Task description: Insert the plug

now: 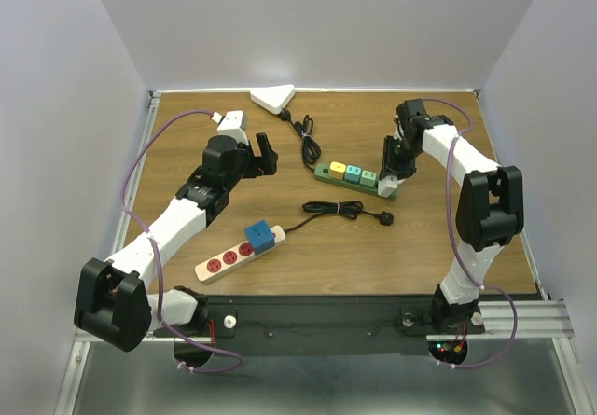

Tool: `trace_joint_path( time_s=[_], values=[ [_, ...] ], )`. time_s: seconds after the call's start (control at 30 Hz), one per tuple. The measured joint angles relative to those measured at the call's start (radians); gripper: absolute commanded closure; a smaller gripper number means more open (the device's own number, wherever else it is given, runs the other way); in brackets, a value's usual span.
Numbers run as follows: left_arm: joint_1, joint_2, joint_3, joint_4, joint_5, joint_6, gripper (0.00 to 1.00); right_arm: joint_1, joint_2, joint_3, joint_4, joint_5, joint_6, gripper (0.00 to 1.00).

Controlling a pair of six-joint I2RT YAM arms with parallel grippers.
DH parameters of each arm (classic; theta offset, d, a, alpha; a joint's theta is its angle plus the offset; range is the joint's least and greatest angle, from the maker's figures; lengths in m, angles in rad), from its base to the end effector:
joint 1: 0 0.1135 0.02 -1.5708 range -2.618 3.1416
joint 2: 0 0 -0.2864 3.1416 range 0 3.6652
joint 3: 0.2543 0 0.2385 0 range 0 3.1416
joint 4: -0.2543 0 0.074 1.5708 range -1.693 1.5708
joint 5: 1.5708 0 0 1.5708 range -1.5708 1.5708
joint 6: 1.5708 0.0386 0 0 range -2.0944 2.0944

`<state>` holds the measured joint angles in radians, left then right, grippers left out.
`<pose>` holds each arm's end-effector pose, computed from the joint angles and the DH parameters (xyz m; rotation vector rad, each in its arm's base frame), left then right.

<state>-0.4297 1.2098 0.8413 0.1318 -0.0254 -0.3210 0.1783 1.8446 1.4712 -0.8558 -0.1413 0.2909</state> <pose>0.2415 -0.1096 0.3279 0.0815 1.8352 -0.5086 0.3650 0.0713 0.2552 0.1246 2.8236 0.3078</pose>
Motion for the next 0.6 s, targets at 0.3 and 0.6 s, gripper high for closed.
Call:
trace_joint_path(
  time_s=[0.3, 0.6],
  values=[
    [0.000, 0.000, 0.000, 0.000, 0.001, 0.000, 0.01, 0.000, 0.014, 0.007, 0.003, 0.006, 0.000, 1.00],
    [0.000, 0.000, 0.000, 0.000, 0.003, 0.000, 0.01, 0.000, 0.014, 0.007, 0.003, 0.037, 0.000, 1.00]
  ],
)
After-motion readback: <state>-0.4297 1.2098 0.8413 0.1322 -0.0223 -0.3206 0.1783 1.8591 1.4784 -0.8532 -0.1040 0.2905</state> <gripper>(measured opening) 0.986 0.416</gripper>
